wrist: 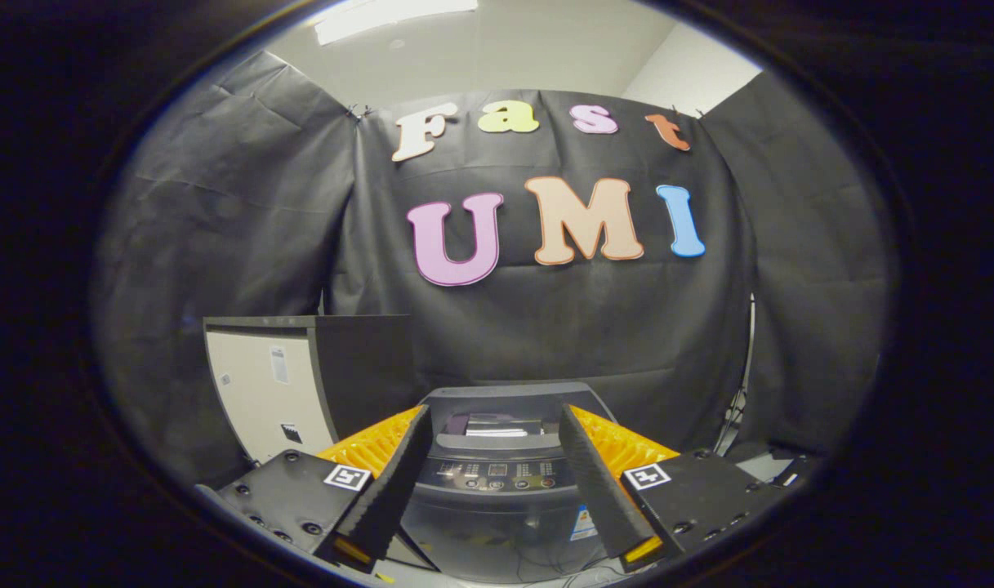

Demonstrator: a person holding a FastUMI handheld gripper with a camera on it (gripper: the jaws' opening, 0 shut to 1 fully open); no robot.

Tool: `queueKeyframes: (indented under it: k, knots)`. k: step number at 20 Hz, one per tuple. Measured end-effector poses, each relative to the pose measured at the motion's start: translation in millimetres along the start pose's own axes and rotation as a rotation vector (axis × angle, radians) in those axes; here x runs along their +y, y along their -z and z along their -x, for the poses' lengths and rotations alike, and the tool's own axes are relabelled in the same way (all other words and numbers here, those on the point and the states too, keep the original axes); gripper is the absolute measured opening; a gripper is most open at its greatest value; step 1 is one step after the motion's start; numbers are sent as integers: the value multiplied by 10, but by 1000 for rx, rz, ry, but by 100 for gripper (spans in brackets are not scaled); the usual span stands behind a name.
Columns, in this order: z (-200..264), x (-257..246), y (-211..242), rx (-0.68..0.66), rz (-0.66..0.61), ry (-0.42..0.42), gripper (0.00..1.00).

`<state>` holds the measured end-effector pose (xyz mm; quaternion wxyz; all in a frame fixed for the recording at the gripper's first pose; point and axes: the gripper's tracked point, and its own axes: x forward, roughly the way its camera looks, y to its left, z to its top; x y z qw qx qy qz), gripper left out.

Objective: Put the clothes into the washing machine and then close the washing machine lid.

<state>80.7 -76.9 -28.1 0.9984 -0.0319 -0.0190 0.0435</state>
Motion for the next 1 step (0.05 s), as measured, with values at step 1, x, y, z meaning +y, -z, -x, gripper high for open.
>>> queueKeyframes:
  k: [1]
  knots:
    - [1,-12,5,0,-2,2,97]
